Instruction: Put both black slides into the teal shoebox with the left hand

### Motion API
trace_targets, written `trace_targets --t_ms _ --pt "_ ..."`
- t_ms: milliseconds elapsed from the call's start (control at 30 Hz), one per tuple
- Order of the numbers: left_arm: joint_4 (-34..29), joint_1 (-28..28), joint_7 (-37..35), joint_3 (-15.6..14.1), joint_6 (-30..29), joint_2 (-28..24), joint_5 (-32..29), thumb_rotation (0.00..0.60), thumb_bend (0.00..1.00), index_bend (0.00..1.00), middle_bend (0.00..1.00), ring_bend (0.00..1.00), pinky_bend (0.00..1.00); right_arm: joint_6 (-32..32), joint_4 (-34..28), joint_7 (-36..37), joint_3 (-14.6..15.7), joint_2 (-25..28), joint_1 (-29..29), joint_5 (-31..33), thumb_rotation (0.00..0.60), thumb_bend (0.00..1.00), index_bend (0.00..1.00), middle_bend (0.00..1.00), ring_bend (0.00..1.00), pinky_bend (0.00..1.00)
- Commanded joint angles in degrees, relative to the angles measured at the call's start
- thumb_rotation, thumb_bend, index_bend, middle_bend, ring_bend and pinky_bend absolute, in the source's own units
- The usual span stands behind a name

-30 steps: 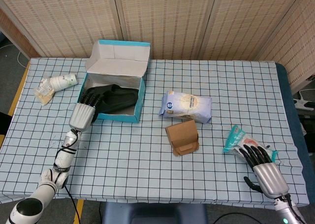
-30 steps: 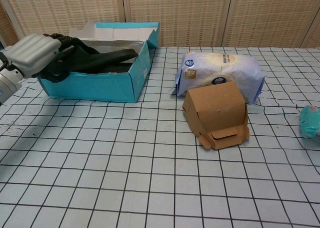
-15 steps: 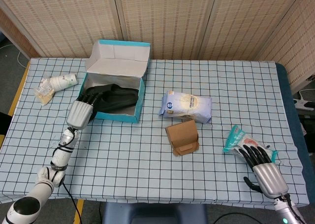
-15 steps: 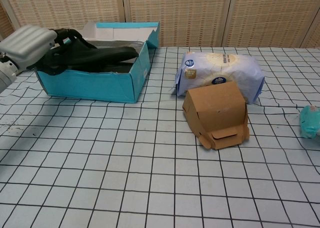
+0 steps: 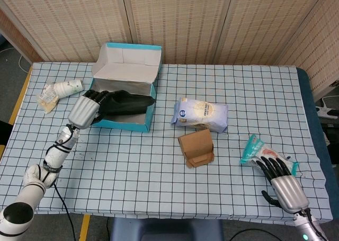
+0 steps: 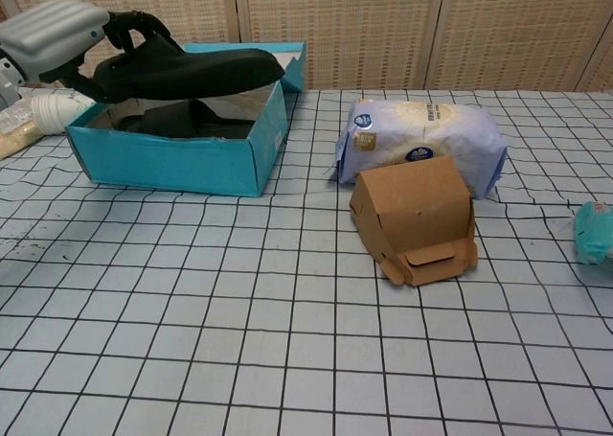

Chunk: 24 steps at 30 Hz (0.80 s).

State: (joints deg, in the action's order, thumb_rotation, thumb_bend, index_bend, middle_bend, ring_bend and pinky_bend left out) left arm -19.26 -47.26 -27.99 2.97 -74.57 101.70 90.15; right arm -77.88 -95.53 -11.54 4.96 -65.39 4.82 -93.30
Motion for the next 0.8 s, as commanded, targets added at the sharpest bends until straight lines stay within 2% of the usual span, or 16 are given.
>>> trace_targets --t_ms 33,200,400,600,800 --pt "-3.9 -3.5 -10.9 -4.2 5.4 -5.4 3.9 0.6 0.93 0.55 0.54 0.36 0.31 0.2 0.0 -0.6 0.0 -0.3 0.0 0.1 0.576 0.24 0.0 0.0 0.0 0.0" --pt "-5.0 -7.0 -11.9 -6.6 10.1 -7.6 6.5 0.6 0.94 0.55 0.54 0.33 0.28 0.2 -0.1 -1.7 0.2 -0.7 -0.1 0.1 0.575 0.24 0.0 0.0 0.0 0.0" --pt "-6.9 -8.5 -14.1 -7.3 14.1 -9.7 6.4 0.6 0.94 0.56 0.54 0.31 0.27 0.6 0.1 -2.3 -0.2 -1.0 -0.1 1.0 0.574 0.24 0.0 0.0 0.0 0.0" --pt "-5.4 -7.5 -11.4 -6.9 13.1 -10.5 5.5 0.6 0.94 0.56 0.55 0.3 0.27 1.9 0.3 -2.8 -0.2 -1.5 0.4 1.7 0.575 0.24 0.0 0.0 0.0 0.0" --pt "-7.3 -5.7 -10.7 -6.2 10.8 -12.7 4.4 0.6 0.95 0.56 0.56 0.3 0.29 2.5 0.3 -3.2 -0.2 -1.7 0.6 2.1 0.574 0.24 0.0 0.0 0.0 0.0"
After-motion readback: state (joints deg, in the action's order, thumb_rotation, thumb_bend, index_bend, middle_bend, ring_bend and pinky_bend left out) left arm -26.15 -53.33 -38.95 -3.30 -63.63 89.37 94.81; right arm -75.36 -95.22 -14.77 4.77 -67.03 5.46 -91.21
